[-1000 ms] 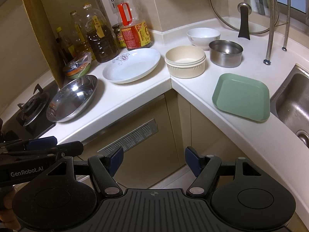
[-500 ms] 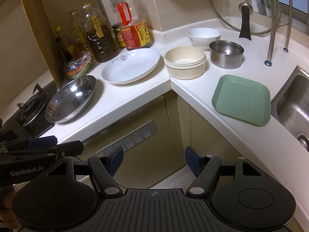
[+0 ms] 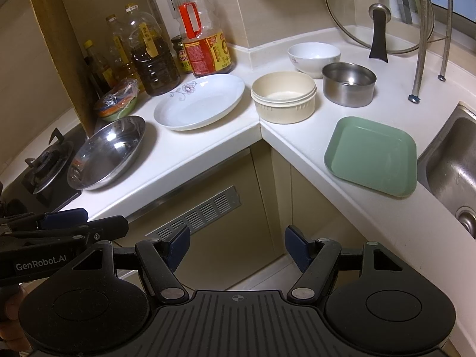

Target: Organize plates and bowls

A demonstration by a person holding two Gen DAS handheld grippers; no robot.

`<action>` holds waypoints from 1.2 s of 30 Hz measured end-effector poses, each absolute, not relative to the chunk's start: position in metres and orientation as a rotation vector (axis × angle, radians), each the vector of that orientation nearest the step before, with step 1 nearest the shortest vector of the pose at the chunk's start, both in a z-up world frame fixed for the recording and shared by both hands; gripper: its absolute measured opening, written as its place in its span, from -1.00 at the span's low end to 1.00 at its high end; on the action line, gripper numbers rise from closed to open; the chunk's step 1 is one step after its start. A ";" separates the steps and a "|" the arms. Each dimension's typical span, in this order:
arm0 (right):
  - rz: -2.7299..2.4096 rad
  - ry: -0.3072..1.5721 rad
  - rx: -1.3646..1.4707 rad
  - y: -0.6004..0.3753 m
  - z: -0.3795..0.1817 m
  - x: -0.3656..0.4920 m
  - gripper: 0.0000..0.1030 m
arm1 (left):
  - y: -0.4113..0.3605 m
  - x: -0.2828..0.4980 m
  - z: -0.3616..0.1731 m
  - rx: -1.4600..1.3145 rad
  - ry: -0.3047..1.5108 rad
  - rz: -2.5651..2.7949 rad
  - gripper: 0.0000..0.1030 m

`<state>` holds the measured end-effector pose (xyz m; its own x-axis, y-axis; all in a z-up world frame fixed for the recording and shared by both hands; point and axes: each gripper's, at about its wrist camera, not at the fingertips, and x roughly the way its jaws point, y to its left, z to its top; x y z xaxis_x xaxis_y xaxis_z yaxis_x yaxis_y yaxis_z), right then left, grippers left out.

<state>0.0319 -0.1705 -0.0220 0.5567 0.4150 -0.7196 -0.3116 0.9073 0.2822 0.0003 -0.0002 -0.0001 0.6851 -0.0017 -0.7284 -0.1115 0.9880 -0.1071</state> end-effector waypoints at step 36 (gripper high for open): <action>0.548 0.893 0.076 -0.172 -0.026 0.075 0.37 | -0.008 0.022 -0.003 -0.196 0.819 0.172 0.35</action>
<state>0.0754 -0.1717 -0.0260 0.4994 0.4833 -0.7190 -0.4218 0.8606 0.2855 0.0221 -0.0080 -0.0030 0.6708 0.0761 -0.7377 -0.2273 0.9679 -0.1068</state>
